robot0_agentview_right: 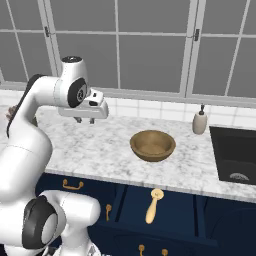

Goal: Pick the pizza cutter from the drawer and place it on the counter.

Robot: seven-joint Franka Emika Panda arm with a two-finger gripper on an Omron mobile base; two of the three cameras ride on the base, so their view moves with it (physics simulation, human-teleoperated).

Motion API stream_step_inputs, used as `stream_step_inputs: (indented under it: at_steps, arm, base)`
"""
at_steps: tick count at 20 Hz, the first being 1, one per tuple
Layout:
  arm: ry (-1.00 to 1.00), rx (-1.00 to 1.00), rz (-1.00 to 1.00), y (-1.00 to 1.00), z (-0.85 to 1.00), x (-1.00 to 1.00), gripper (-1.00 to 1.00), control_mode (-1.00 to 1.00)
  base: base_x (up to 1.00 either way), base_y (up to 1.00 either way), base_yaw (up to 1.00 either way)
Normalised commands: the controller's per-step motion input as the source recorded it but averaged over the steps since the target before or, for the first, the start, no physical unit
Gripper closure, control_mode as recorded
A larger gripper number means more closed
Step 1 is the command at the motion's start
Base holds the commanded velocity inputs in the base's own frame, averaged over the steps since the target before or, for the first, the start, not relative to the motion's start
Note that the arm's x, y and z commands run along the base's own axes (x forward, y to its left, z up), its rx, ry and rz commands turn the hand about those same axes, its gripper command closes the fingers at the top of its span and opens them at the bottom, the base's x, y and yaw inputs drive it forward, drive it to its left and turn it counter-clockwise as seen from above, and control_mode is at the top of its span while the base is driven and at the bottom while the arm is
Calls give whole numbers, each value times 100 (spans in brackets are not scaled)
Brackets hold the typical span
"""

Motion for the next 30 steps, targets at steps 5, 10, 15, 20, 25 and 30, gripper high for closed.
stream_step_inputs:
  at_steps: [5,10,15,20,25,30]
  arm:
    - [4,1,-5,-18,-23,-52,-100,-100]
    - [14,0,-7,-20,-49,-41,-100,-100]
    - [10,0,-8,-1,-47,0,-100,-100]
    - [5,0,-2,-2,-8,0,-100,100]
    - [0,0,0,0,0,0,-100,100]
    - [0,0,0,0,0,0,-100,100]
  base:
    - [0,0,0]
    - [0,0,0]
    - [0,0,0]
    - [-12,-8,-2]
    - [-91,-65,4]
    - [-10,-100,34]
